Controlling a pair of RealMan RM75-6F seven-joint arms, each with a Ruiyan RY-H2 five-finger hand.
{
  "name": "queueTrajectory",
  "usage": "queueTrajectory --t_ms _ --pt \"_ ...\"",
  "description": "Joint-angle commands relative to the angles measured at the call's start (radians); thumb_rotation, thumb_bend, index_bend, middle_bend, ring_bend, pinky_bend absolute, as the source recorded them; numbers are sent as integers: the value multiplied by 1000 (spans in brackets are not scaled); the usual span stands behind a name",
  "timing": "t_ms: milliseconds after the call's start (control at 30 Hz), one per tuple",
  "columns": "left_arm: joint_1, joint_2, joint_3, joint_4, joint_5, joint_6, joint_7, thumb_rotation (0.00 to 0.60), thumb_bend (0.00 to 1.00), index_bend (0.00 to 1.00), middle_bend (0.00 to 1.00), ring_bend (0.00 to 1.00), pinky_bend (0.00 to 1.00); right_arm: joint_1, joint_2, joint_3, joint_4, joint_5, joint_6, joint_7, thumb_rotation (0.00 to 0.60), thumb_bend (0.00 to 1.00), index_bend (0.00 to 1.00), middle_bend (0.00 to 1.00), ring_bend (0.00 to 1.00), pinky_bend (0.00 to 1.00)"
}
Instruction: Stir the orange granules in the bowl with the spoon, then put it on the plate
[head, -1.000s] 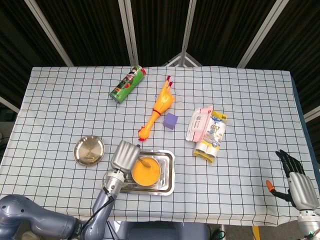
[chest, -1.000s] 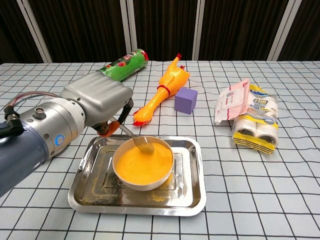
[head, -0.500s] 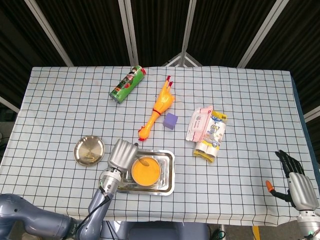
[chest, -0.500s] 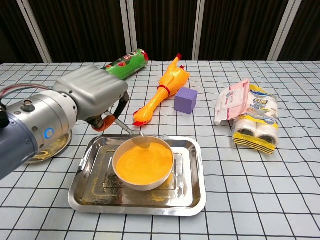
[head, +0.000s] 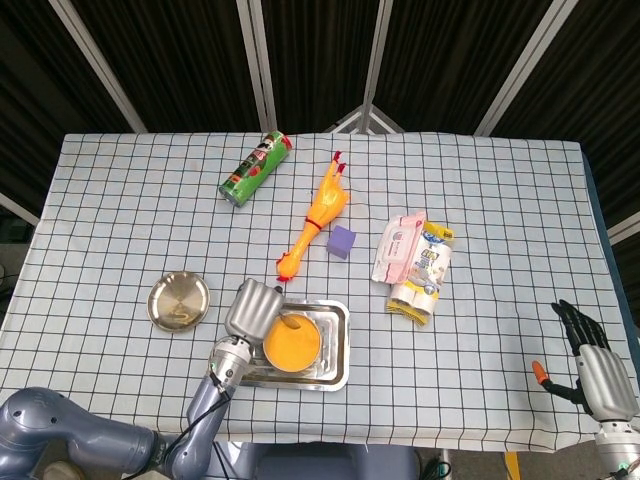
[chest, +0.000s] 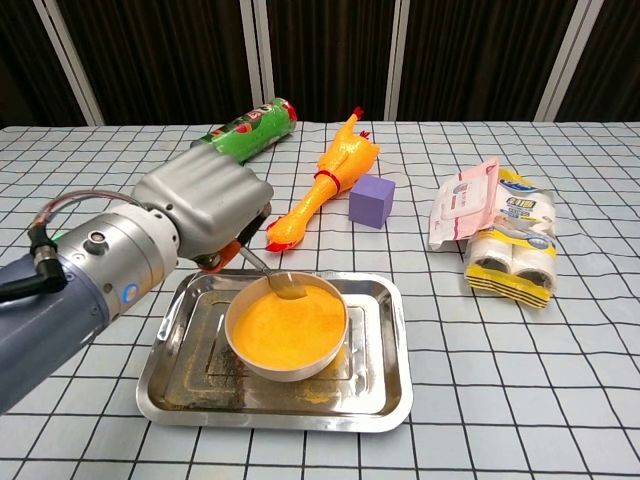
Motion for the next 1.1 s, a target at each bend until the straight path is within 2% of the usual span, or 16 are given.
queueTrajectory --t_ms 33,367,533,633,833,1100 --pt "4 5 6 -14 5 -4 -3 600 770 833 1000 1000 986 0 0 0 0 0 0 -1 600 404 0 0 0 0" --pt "41 53 61 -120 61 13 -24 600 770 834 1000 1000 987 -1 -1 -1 -3 0 1 -8 600 405 0 0 0 0" --pt "57 75 77 -136 93 29 -26 600 770 834 1000 1000 986 0 -1 -1 -5 2 -1 -8 600 405 0 0 0 0" --pt "63 85 70 -127 93 30 -28 600 770 834 1000 1000 986 0 -1 -1 -6 2 -1 -9 600 405 0 0 0 0" --pt "56 84 24 -79 76 17 -34 600 770 834 1000 1000 987 0 -1 -1 -7 3 -3 -8 600 404 0 0 0 0" --pt "34 32 0 22 68 -18 -19 600 770 833 1000 1000 987 1 2 1 -6 5 -6 4 600 404 0 0 0 0"
